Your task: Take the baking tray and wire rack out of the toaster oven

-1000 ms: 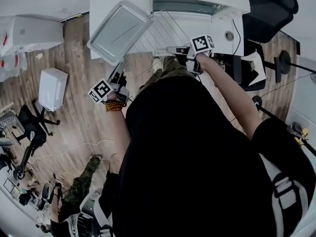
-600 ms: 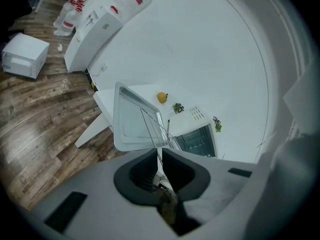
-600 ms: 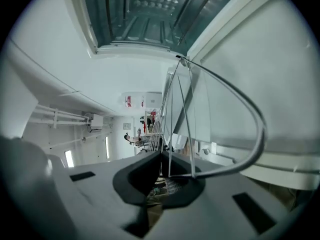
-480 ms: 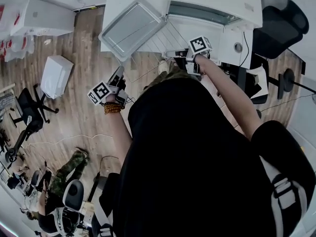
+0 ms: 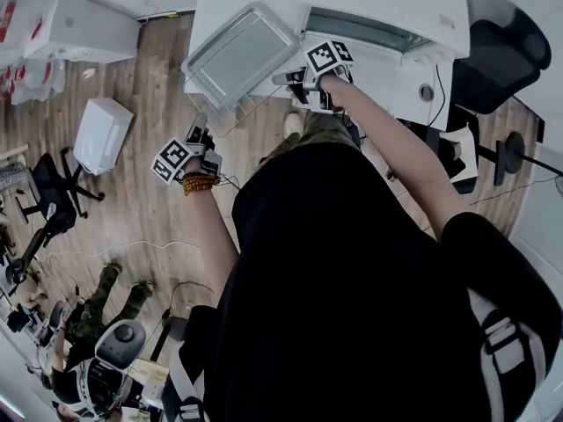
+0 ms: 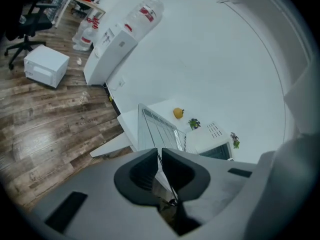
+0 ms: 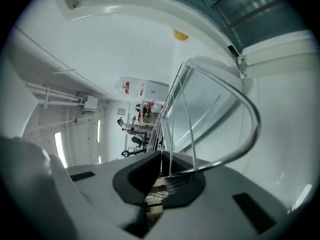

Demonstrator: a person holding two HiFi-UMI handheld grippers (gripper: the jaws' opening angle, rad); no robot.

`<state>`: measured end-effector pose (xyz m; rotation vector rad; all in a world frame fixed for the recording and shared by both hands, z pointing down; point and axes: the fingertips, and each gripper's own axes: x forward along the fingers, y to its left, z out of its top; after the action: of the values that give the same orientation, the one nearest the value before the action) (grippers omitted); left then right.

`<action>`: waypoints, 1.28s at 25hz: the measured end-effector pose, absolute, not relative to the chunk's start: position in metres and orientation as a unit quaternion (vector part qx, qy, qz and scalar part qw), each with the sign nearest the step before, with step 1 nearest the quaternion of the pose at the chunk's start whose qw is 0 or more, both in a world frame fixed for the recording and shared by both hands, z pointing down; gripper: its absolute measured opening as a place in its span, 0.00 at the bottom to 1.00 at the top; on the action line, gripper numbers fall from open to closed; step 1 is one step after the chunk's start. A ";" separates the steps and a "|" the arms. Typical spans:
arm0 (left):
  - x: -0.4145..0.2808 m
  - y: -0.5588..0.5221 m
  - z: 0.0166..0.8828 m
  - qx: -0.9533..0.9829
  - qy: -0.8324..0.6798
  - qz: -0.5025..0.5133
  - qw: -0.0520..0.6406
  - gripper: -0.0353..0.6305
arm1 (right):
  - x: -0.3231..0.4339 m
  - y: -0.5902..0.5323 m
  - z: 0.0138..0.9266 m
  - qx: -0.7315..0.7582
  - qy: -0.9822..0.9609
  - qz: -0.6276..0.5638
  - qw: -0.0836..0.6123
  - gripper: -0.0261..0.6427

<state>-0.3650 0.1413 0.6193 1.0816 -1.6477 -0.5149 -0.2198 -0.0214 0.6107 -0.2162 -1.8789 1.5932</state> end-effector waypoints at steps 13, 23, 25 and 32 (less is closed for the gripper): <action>-0.418 0.092 0.615 0.431 -0.731 -0.218 0.482 0.12 | -0.263 -0.080 0.628 0.033 -0.781 0.537 0.319 0.37; -0.396 0.094 0.628 0.443 -0.725 -0.176 0.497 0.12 | -0.241 -0.089 0.629 0.079 -0.781 0.549 0.287 0.47; -0.393 0.093 0.628 0.444 -0.726 -0.174 0.496 0.12 | -0.245 -0.087 0.625 0.063 -0.820 0.459 0.336 0.47; -0.383 0.091 0.625 0.461 -0.734 -0.137 0.480 0.12 | -0.206 -0.075 0.649 0.061 -0.836 0.206 0.505 0.49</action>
<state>-0.3833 0.0910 0.6251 1.1244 -1.7899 -0.3342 -0.2062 -0.0753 0.6489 0.1480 -2.0180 0.4973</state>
